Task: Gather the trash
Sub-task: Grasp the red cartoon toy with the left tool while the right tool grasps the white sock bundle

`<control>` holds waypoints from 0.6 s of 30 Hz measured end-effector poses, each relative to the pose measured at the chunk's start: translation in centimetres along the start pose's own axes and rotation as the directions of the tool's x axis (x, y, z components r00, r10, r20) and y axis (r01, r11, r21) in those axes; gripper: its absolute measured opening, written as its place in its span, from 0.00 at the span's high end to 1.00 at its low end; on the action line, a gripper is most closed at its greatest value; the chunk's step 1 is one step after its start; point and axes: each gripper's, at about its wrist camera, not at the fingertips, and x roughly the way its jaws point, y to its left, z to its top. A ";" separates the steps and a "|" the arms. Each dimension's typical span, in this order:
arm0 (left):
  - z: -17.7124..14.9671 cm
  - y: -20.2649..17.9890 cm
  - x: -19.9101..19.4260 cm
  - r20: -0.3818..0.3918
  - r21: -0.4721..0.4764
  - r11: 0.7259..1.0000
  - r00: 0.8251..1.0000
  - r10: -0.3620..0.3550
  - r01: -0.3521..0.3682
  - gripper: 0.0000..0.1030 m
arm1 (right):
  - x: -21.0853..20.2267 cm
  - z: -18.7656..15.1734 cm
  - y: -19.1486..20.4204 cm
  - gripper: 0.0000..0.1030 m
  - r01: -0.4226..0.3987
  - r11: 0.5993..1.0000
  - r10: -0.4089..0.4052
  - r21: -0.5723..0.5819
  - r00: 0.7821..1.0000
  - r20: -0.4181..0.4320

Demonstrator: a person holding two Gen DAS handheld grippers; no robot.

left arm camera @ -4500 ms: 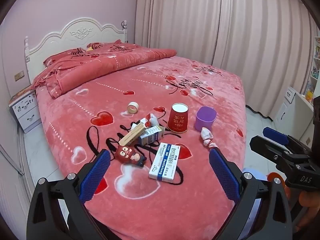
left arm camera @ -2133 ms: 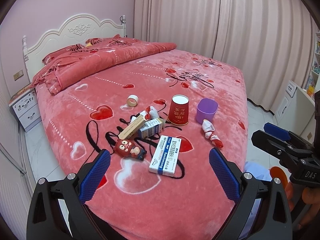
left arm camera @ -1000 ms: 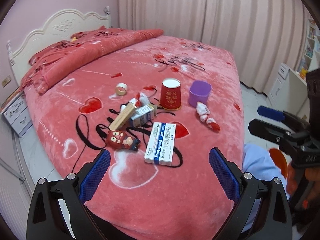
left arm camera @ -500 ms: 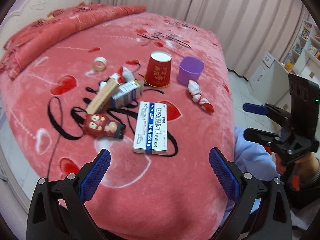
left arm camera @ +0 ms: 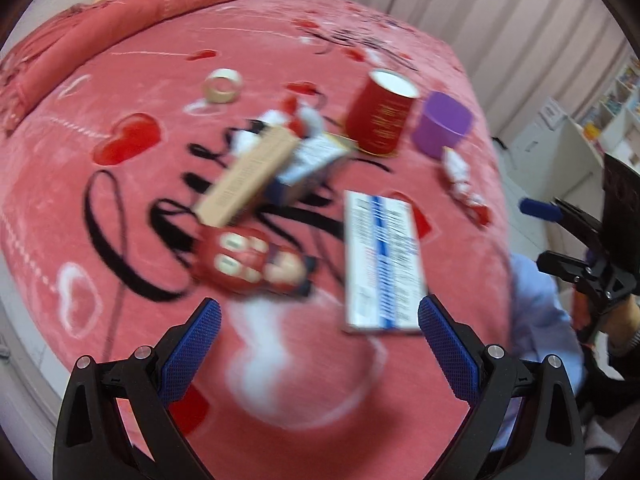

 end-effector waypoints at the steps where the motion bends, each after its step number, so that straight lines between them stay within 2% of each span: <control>1: 0.2 0.5 0.2 -0.004 -0.008 1.000 1.000 0.001 -0.001 0.05 | 0.3 0.1 -0.2 0.14 -0.001 1.000 0.001 0.008 1.000 -0.003; 8: 1.6 2.2 2.3 -0.045 -0.014 1.000 0.999 0.017 -0.018 0.05 | 2.0 0.9 -0.7 0.14 -0.006 1.000 0.007 0.006 1.000 -0.025; 13: 2.2 3.3 3.6 -0.053 -0.133 0.991 0.998 -0.020 0.013 0.05 | 2.4 1.4 -1.3 0.14 -0.003 1.000 0.003 0.024 1.000 -0.018; 18: 2.7 4.1 5.6 -0.096 -0.163 0.986 0.995 0.017 -0.033 0.05 | 2.8 1.4 -1.8 0.14 -0.009 0.999 0.010 0.040 1.000 -0.023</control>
